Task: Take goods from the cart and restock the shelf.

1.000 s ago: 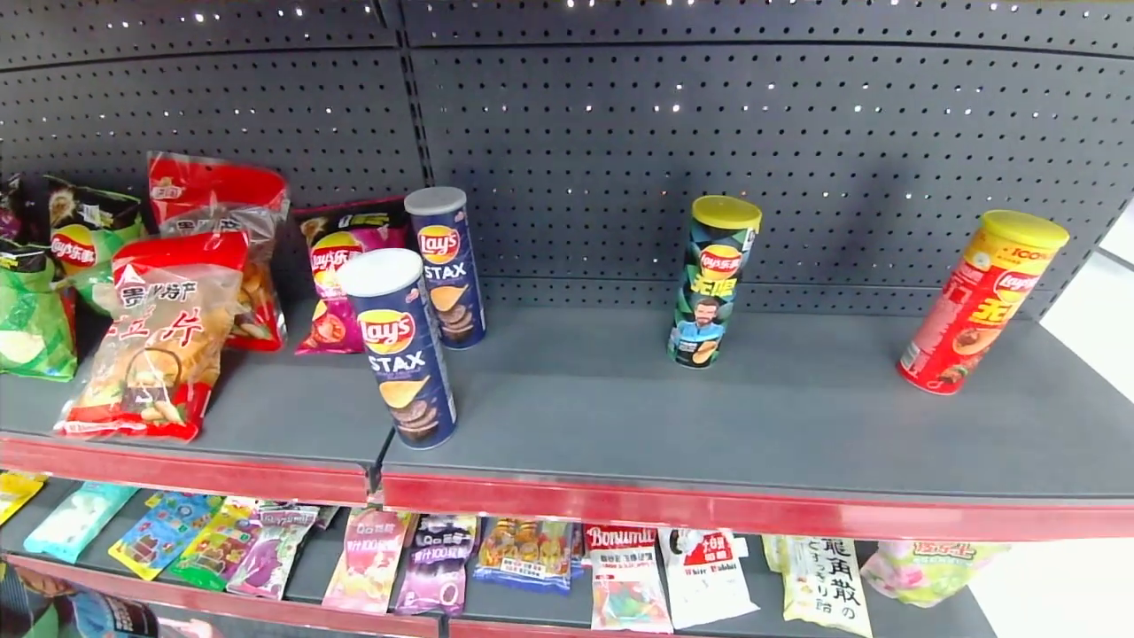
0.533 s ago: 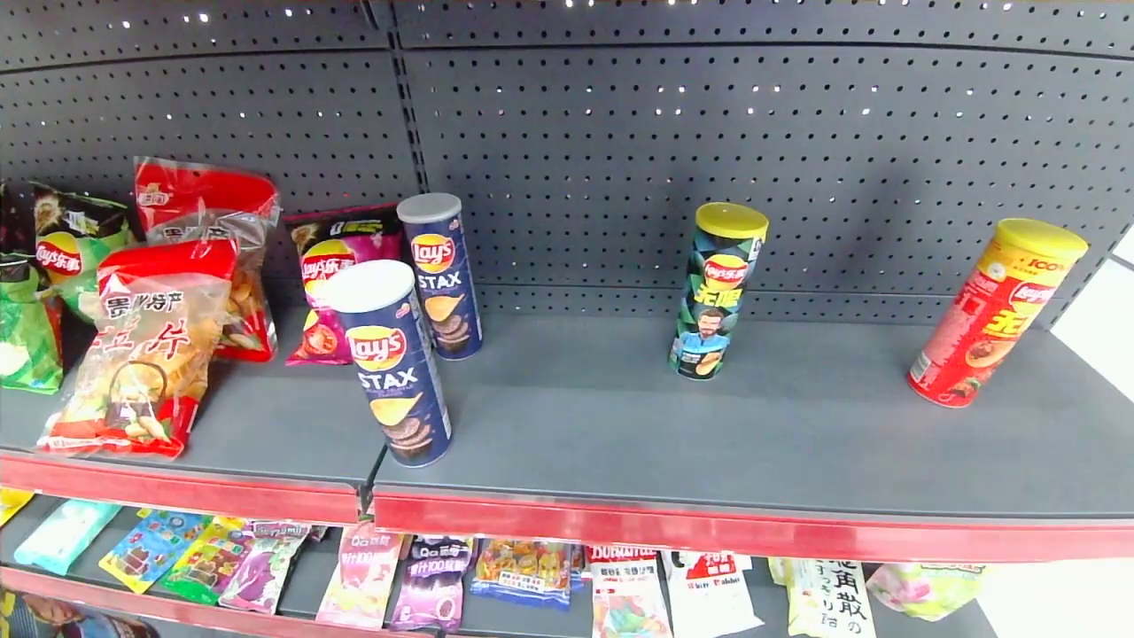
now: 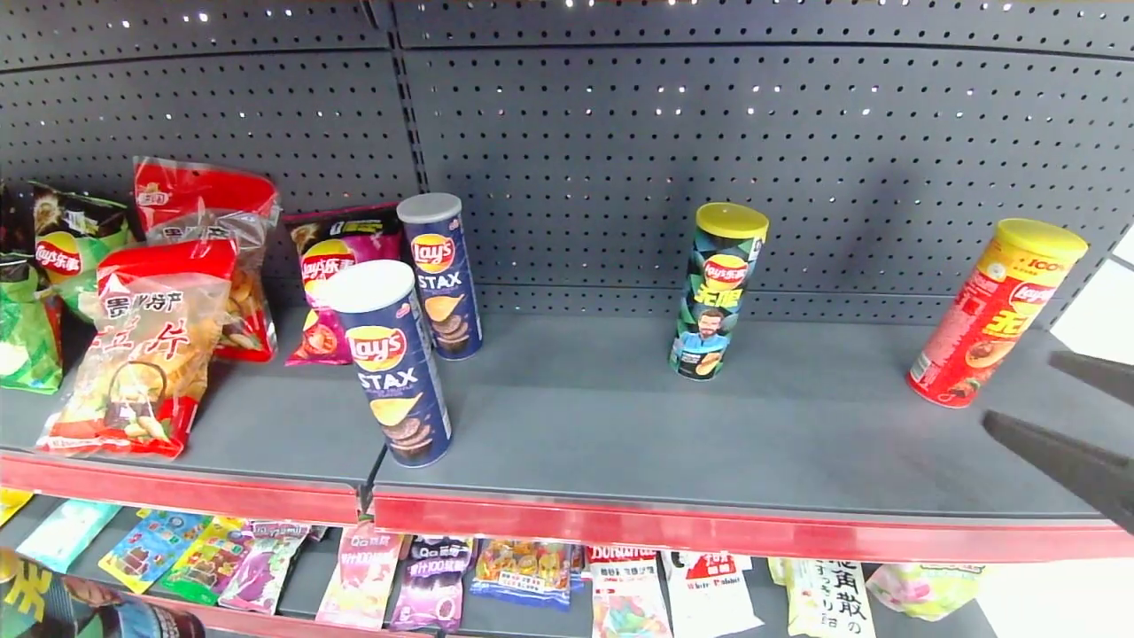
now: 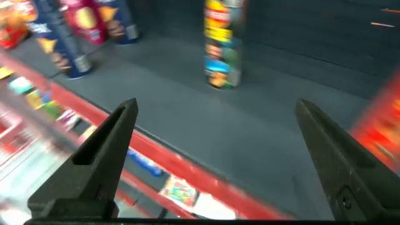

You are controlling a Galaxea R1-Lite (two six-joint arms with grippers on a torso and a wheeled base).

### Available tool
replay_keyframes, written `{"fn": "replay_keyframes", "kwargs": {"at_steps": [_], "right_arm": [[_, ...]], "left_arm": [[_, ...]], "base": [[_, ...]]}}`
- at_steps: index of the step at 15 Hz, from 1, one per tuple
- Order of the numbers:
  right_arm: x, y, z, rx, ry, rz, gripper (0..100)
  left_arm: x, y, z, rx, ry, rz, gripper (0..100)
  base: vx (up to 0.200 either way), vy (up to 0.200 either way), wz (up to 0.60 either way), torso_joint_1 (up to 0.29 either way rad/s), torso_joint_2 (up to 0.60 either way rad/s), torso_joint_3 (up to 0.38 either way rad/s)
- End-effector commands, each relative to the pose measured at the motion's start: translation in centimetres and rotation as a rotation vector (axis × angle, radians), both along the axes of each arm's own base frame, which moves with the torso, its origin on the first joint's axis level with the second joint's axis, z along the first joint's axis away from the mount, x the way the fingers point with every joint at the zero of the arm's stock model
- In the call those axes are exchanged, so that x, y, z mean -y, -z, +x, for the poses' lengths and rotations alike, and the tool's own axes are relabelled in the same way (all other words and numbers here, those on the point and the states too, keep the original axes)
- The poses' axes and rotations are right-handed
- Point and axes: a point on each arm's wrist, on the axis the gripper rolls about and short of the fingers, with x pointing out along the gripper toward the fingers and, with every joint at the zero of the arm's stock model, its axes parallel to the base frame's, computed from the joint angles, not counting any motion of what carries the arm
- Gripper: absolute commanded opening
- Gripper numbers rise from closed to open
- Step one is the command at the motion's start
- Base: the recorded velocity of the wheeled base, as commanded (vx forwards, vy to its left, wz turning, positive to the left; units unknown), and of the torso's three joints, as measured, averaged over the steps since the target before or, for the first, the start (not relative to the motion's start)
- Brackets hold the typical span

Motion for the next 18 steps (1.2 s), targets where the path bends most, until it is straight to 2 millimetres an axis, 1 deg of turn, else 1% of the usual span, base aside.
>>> {"fn": "replay_keyframes", "kwargs": {"at_steps": [1,3,4,6,8,12,15,17,18], "right_arm": [[-3.4,0.9,8.0,-0.127,-0.146,-0.036,100],[-4.3,1.8,10.4,-0.165,-0.189,-0.060,100],[-4.7,1.7,11.9,-0.138,-0.209,-0.064,100],[-5.2,1.4,13.5,-0.102,-0.221,-0.055,100],[-5.6,1.7,14.0,-0.113,-0.262,-0.052,100],[-5.8,2.9,14.9,-0.145,-0.266,-0.058,100],[-6.3,4.3,17.4,-0.101,-0.264,-0.050,100],[-6.5,4.8,18.2,-0.095,-0.304,-0.045,100],[-6.7,4.6,18.5,-0.086,-0.308,-0.045,100]], "left_arm": [[0.1,-0.5,1.0,-0.037,0.006,0.000,0],[0.2,-0.4,1.5,-0.068,0.073,-0.011,0],[0.4,-0.4,1.7,-0.084,0.156,-0.026,0],[0.5,-0.5,1.8,-0.081,0.183,-0.026,0],[0.5,-0.5,2.5,-0.111,0.179,-0.025,0],[0.5,-0.8,2.5,-0.096,0.179,-0.024,0],[0.5,-0.9,2.4,-0.089,0.174,-0.023,0],[0.5,-1.0,2.4,-0.083,0.175,-0.022,0],[0.5,-1.0,2.4,-0.083,0.175,-0.023,0]], "base": [[0.000,0.000,0.00,0.000,0.00,0.000],[0.000,0.000,0.00,0.000,0.00,0.000],[0.000,0.000,0.00,0.000,0.00,0.000],[0.000,0.000,0.00,0.000,0.00,0.000],[0.000,0.000,0.00,0.000,0.00,0.000],[0.000,0.000,0.00,0.000,0.00,0.000],[0.000,0.000,0.00,0.000,0.00,0.000],[0.000,0.000,0.00,0.000,0.00,0.000],[0.000,0.000,0.00,0.000,0.00,0.000]]}}
